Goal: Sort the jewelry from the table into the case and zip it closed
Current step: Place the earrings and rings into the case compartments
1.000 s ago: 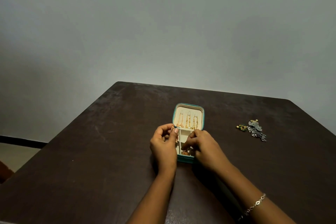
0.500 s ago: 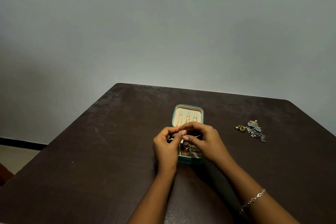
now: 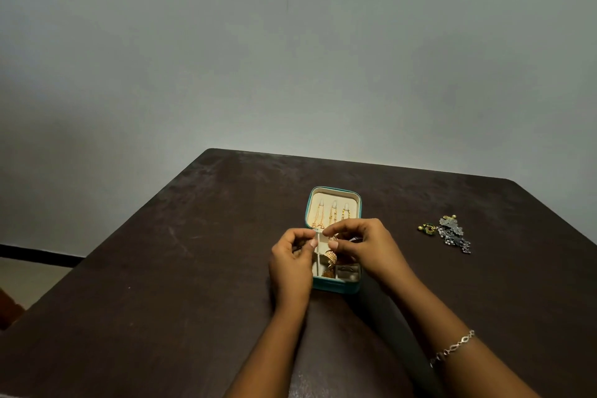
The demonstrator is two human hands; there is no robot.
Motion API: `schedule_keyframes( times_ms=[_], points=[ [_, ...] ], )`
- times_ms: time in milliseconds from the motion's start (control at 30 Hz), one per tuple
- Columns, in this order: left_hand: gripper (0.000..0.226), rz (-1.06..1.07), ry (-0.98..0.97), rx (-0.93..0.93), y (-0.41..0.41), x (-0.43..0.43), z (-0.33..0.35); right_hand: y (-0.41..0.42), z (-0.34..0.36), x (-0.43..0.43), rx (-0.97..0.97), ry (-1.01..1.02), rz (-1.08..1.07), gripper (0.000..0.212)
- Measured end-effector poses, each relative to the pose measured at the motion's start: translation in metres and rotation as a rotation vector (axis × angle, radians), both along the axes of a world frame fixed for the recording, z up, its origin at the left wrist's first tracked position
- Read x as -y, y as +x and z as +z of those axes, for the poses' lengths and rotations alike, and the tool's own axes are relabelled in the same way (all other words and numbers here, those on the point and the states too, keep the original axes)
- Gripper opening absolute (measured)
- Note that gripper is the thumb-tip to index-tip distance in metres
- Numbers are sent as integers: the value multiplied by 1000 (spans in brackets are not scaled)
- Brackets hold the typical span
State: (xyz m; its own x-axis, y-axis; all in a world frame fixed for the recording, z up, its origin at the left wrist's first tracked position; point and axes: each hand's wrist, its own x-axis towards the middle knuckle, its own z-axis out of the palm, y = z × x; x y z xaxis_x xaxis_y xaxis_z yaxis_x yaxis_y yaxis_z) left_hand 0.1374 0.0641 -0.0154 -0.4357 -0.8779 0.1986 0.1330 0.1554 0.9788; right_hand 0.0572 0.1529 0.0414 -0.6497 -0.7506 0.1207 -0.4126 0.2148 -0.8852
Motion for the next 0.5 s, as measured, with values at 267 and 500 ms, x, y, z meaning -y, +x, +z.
schedule_keyframes(
  times_ms=[267,500],
  points=[
    [33,-55,-304,283,-5,1,-5,-4,1,-1,-142,-7,-4,30],
    [41,-111,-249,252,-3,4,-4,-5,-8,4,-393,-20,139,29]
  ],
)
